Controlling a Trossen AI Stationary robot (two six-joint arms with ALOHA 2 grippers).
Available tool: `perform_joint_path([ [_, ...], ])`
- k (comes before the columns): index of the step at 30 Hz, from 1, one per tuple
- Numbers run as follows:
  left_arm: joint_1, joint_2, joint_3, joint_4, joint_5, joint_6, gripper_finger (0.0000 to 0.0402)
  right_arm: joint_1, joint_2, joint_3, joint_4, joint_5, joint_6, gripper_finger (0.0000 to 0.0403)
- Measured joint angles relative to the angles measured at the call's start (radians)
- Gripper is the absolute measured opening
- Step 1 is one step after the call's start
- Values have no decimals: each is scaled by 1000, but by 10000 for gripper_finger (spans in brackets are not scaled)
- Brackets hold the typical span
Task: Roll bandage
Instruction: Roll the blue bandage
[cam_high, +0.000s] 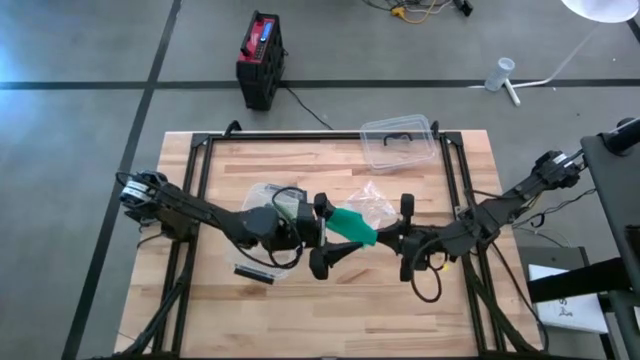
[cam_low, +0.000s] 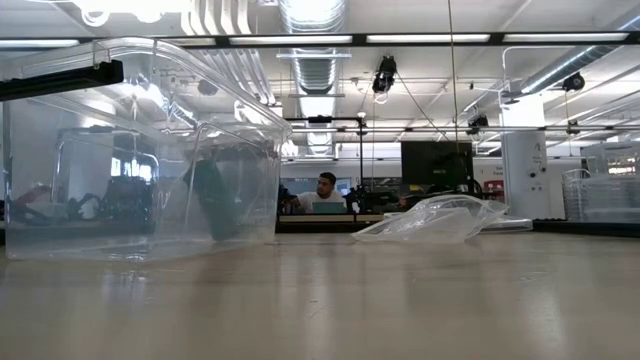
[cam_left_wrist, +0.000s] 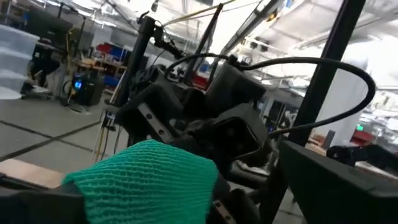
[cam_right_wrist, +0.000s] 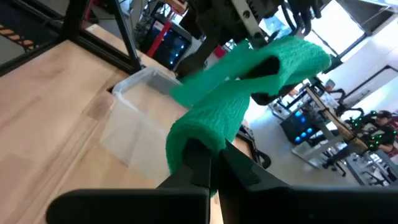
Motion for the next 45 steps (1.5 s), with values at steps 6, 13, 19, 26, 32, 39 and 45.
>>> perform_joint_path([
  [6, 9, -17, 15, -87, 2, -25, 338, 0, -1, 0, -79, 4, 51, 0],
  [13, 45, -57, 91, -451, -20, -303, 354, -6, 0, 0, -156, -36, 33, 0],
  [19, 90, -55, 135, -658, 158, -533, 349, -21, 35, 0, -209, -155, 80, 0],
  [26, 142, -54, 180, -853, 270, -599, 341, -27, 108, 0, -161, -316, 95, 0],
  [32, 178, -54, 173, -924, 405, -545, 341, -27, 125, 0, -74, -448, 119, 0],
  [39, 183, -54, 163, -928, 661, -411, 341, -26, 107, 0, -22, -562, 161, 0],
  [45, 184, -54, 155, -954, 670, -344, 341, -26, 109, 0, -1, -618, 221, 0],
])
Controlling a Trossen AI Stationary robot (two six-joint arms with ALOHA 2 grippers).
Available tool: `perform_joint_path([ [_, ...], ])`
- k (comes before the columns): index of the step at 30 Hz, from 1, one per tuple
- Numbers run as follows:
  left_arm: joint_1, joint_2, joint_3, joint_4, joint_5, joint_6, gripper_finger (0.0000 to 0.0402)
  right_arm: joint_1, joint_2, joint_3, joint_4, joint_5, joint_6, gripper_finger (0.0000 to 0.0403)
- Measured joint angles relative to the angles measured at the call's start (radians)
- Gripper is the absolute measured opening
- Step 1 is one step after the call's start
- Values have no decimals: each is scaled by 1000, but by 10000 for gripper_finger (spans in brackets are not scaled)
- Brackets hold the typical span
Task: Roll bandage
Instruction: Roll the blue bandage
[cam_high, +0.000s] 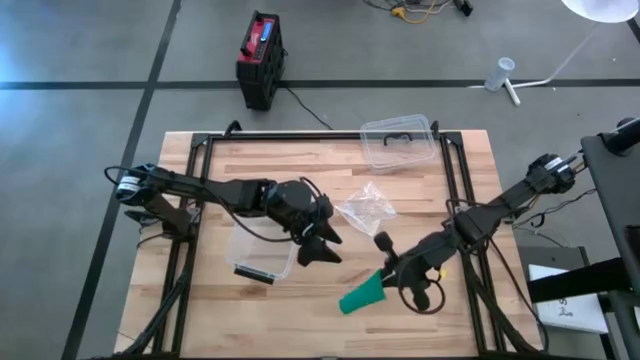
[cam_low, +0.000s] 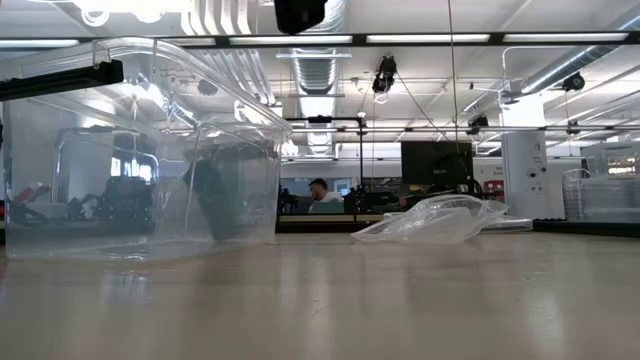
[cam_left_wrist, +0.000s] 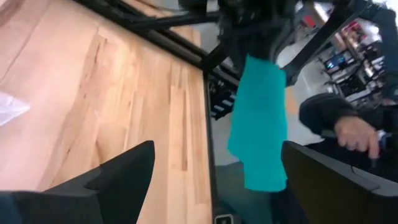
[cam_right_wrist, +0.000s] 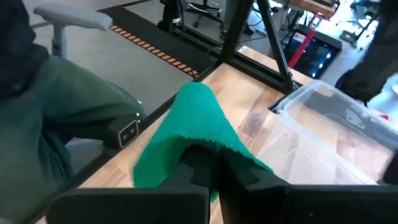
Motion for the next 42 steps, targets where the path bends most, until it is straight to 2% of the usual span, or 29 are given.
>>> perform_joint_path([
  [6, -10, -3, -6, -74, -22, 35, 341, 0, -9, 0, 1, -11, 65, 0],
  [8, -33, -7, -7, -86, -72, 67, 341, 0, -29, 0, -2, -7, 87, 0],
  [11, -101, -11, -7, -87, -210, 171, 341, 0, -90, 0, 15, 3, 114, 0],
  [15, -197, -6, -15, -22, -481, 311, 341, 0, -192, 1, 69, 101, 162, 0],
  [17, -239, 0, -37, 101, -633, 404, 341, 0, -227, 2, 89, 167, 200, 0],
  [19, -267, 19, -84, 325, -755, 512, 341, -1, -244, 2, 121, 214, 232, 0],
  [20, -274, 32, -114, 460, -783, 567, 341, -1, -248, 2, 138, 228, 249, 0],
  [24, -263, 100, -216, 939, -778, 701, 341, 0, -234, 2, 202, 237, 281, 0],
  [26, -246, 127, -242, 1081, -780, 743, 341, -1, -224, 2, 213, 237, 279, 0],
  [28, -233, 148, -249, 1156, -777, 771, 341, -1, -214, 2, 216, 237, 279, 0],
  [32, -223, 172, -231, 1178, -723, 780, 341, -9, -198, 4, 216, 237, 256, 0],
  [42, -237, 150, -220, 1129, -724, 821, 341, -16, -195, 4, 187, 238, 246, 0],
])
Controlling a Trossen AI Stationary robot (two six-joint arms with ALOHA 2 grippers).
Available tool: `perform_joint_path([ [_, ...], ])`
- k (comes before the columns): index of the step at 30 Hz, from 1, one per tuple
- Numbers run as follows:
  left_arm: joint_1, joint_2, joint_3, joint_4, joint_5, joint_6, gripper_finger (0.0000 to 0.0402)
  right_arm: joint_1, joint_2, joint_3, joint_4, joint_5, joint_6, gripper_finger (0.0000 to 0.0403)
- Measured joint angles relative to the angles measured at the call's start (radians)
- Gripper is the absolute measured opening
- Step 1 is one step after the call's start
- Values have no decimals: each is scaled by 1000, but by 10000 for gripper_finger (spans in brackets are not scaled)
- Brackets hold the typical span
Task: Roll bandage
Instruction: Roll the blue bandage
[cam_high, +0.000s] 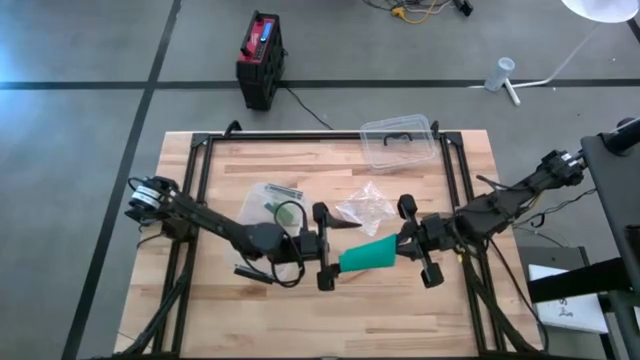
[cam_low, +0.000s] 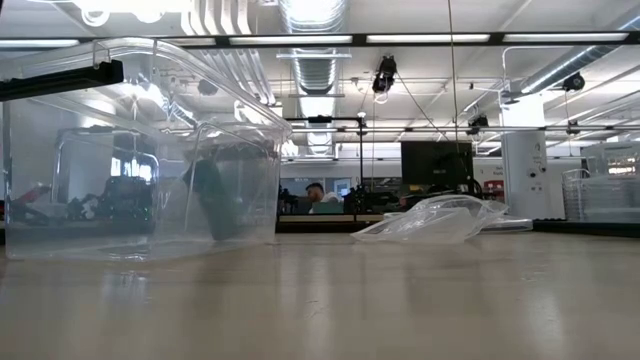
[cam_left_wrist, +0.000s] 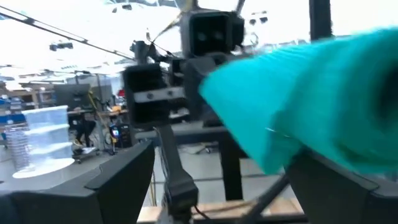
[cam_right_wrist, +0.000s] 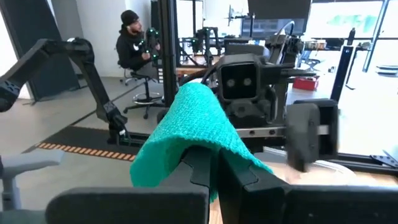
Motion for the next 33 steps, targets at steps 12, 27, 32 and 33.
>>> perform_joint_path([
  [12, -4, -5, -1, 0, -43, 7, 341, -5, -14, 1, -16, 2, -1, 0],
  [27, 3, -6, -1, -6, -19, -10, 94, -13, 13, 1, -8, 0, -5, 0],
  [32, 1, -12, -1, -19, -106, 14, 15, -13, 0, 1, -17, 0, -1, 0],
  [33, -2, -18, -2, -27, -128, 29, 17, -13, -1, 1, -24, 0, 1, 0],
])
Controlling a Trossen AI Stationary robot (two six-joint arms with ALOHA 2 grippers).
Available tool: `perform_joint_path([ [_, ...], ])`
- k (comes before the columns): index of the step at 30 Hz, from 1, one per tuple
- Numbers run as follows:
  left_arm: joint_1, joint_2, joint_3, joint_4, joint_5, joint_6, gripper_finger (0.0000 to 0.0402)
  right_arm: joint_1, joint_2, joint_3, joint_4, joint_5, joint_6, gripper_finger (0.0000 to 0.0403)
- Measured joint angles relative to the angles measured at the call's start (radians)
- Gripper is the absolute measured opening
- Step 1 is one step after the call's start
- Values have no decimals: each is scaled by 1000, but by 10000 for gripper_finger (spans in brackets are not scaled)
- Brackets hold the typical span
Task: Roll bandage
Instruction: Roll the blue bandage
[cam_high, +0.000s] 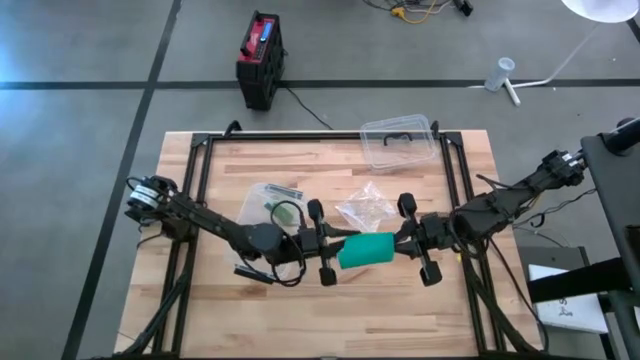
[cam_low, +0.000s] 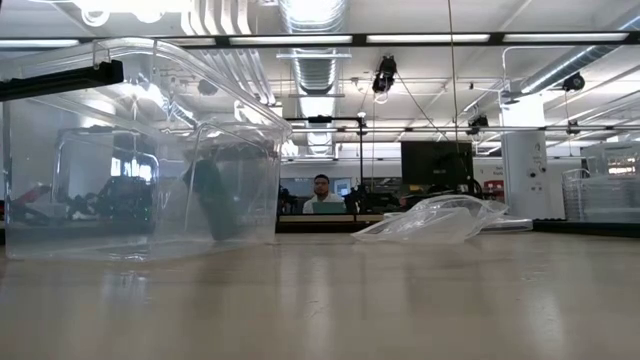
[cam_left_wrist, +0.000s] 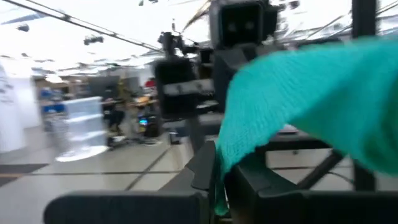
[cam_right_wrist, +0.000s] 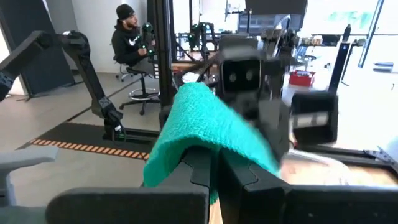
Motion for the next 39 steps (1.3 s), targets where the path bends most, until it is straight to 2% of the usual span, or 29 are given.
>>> perform_joint_path([
  [9, -18, -136, 0, -165, -48, 86, 2, 0, 1, 0, -89, -10, 33, 0],
  [16, -20, -192, 0, -191, -56, 141, 1, 0, 23, 0, -119, -36, 38, 0],
  [26, -20, -203, 0, -184, -53, 150, 0, -19, 62, 0, -115, -52, 26, 0],
  [34, -24, -203, 0, -141, -51, 134, 0, -24, 90, 0, -111, 61, 0, 0],
  [39, -41, -205, 0, -138, -39, 125, 0, -34, 94, 0, -114, 166, 49, 0],
])
